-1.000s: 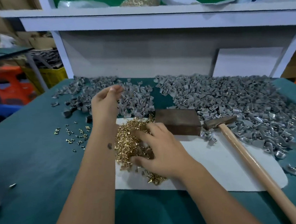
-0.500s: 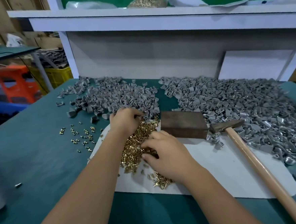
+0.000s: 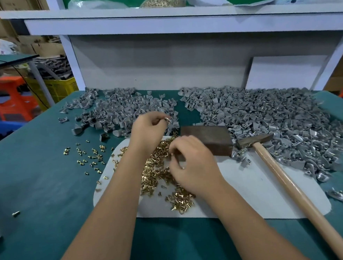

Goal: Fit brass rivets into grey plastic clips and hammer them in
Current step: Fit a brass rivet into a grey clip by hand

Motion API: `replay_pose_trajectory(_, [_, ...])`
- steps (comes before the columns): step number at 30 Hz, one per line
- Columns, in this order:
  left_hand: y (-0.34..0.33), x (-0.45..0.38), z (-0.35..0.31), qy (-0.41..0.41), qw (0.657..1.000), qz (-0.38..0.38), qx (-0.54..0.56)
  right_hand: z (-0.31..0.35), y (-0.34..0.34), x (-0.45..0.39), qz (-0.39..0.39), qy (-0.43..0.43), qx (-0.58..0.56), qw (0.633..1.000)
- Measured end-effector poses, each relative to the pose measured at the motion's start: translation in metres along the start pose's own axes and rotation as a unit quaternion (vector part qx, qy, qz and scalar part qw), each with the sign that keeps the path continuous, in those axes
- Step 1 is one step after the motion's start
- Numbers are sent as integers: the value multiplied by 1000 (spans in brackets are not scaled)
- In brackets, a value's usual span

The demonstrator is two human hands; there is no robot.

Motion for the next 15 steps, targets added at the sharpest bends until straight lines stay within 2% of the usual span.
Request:
replay_pose_trajectory(4, [-25,22,-17,3,998,58,24,-35,31,-4,-147,-95,35,984])
replay_pose_trajectory(7, [-44,31,-24,24,996,71,54,-60,49,-2,-215,-178,51,959])
replay_pose_trajectory(11, [-60,38,-24,15,997,65,31,-72,55,-1,-224,-190,93,951])
replay_pose_trajectory(15, [-61,39,-13,11,999,33,0,-70,50,-2,-217,-160,102,957])
Point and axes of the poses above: each hand's wrist, its own x-axis away from the middle knuckle, its own y-axis out of the back of the hand, z = x × y, the point moved 4 cm from there along -x, towards the middle knuckle, and after that the axes turned 13 degrees about -z, right-handed, at the moved point
